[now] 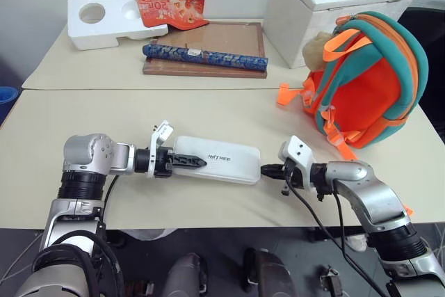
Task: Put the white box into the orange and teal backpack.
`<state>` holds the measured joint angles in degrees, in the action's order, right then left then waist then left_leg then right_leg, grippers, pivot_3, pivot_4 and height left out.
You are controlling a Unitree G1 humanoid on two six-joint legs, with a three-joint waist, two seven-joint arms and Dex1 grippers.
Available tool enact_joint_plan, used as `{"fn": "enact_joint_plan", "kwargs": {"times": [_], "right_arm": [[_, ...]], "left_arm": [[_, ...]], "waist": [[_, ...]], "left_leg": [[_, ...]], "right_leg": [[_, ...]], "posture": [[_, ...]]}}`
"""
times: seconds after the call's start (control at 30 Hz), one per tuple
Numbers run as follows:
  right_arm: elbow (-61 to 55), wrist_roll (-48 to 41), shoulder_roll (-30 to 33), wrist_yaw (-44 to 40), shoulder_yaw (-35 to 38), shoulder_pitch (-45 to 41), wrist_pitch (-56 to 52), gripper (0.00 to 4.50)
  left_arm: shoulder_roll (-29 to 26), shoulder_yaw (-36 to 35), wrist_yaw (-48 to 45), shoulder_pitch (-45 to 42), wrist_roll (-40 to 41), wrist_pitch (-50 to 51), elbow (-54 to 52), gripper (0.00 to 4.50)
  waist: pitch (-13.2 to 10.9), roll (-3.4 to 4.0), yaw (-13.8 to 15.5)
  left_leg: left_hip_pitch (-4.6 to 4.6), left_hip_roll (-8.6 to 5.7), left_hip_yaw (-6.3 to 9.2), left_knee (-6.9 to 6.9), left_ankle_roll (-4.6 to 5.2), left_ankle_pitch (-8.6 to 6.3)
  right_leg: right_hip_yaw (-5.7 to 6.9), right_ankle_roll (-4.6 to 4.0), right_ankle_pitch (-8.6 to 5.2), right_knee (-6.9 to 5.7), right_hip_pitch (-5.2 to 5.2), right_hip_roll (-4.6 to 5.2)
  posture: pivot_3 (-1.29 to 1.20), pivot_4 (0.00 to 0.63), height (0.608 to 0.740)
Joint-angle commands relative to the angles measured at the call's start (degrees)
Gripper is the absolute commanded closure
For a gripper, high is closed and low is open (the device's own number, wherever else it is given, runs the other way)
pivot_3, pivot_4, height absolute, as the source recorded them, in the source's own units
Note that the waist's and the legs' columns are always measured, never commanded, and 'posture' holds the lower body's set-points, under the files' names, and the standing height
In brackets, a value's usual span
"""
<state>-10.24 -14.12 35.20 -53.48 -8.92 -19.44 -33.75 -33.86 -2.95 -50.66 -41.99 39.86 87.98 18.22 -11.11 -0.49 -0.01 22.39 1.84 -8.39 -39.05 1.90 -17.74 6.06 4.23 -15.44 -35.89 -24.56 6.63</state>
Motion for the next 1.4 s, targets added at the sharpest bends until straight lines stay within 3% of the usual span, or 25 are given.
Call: {"fn": "enact_joint_plan", "kwargs": {"times": [0.03, 0.1, 0.27, 0.57, 0.67, 0.87, 1.07, 1.23, 1.4], "right_arm": [[-2.5, -0.9, 0.6, 0.3, 0.9, 0.2, 0.0, 4.50], [-2.8, -0.8, 0.5, 0.5, 0.8, 0.4, 0.0, 4.50], [-3.0, -1.0, 0.5, 0.9, 1.2, 0.1, 0.0, 4.50], [-4.8, -1.7, 1.5, 4.6, 6.4, 0.6, -1.0, 4.50], [-7.8, -4.4, 1.7, 8.0, 13.3, 2.8, -5.1, 3.96], [-11.6, -10.7, -0.6, 18.6, 30.0, 2.7, -14.8, 2.00], [-5.8, -12.7, -6.6, 28.8, 33.2, -6.7, -18.3, 0.05], [10.9, -10.4, -13.2, 35.6, 31.6, -19.6, -11.3, 0.02], [26.2, -8.8, -15.8, 38.5, 32.2, -29.7, -1.7, 0.02]], "left_arm": [[-2.8, 0.2, -0.6, 0.3, 0.4, 0.2, -1.4, 2.48], [-3.1, -0.1, -0.7, 0.4, 1.0, 0.3, -1.7, 2.48], [-2.0, -2.5, -0.3, 0.6, 3.2, 1.2, -2.6, 3.07], [1.3, -8.7, 2.2, 0.6, 6.1, 3.6, -5.4, 3.08], [3.5, -14.6, 4.1, -0.7, 8.8, 4.5, -6.7, 3.08], [8.9, -26.8, 12.4, -4.9, 16.1, 4.5, -10.3, 3.10], [12.7, -33.2, 20.4, -7.4, 21.3, 4.5, -13.9, 3.11], [11.4, -34.4, 23.1, -7.6, 21.4, 3.5, -15.0, 3.11], [9.2, -33.1, 23.2, -7.5, 20.7, 1.8, -14.4, 3.11]], "waist": [[0.0, 0.00, -0.3], [0.0, -0.01, -0.5], [0.0, -0.01, -0.5], [0.0, -0.03, -0.2], [0.0, -0.06, 0.0], [-0.1, -0.14, 0.0], [-0.1, -0.14, -1.0], [-0.1, -0.14, -1.7], [-0.1, -0.14, -1.8]], "left_leg": [[-0.01, -0.01, 0.00, 0.00, 0.00, 0.00], [-0.05, 0.00, -0.03, 0.00, -0.02, -0.01], [-0.04, 0.06, -0.03, 0.02, -0.07, -0.01], [-0.02, 0.03, -0.03, 0.02, -0.07, -0.01], [0.02, 0.02, 0.00, 0.01, -0.06, -0.01], [0.07, 0.00, 0.04, 0.01, -0.04, 0.00], [-0.07, 0.08, -0.02, 0.17, -0.18, 0.04], [-0.03, 0.01, -0.09, 0.23, -0.18, 0.09], [0.03, 0.01, -0.10, 0.36, -0.17, 0.10]], "right_leg": [[0.00, 0.00, 0.00, 0.01, 0.01, 0.01], [-0.02, 0.00, 0.00, 0.01, 0.01, 0.02], [-0.04, -0.04, -0.02, 0.01, -0.02, 0.00], [-0.05, -0.04, -0.02, 0.02, -0.02, 0.02], [-0.03, -0.04, -0.02, 0.02, -0.04, 0.04], [-0.03, -0.01, 0.00, 0.06, -0.04, 0.09], [-0.12, -0.02, -0.01, 0.02, -0.04, -0.02], [-0.13, -0.02, -0.01, -0.09, -0.11, -0.08], [-0.13, -0.02, -0.01, -0.07, -0.17, -0.16]], "posture": [[0.00, 0.150, 0.740], [0.00, 0.150, 0.740], [0.00, 0.150, 0.740], [0.00, 0.150, 0.740], [0.00, 0.150, 0.740], [0.00, 0.150, 0.740], [0.00, 0.150, 0.740], [0.00, 0.150, 0.740], [0.00, 0.150, 0.740]]}}
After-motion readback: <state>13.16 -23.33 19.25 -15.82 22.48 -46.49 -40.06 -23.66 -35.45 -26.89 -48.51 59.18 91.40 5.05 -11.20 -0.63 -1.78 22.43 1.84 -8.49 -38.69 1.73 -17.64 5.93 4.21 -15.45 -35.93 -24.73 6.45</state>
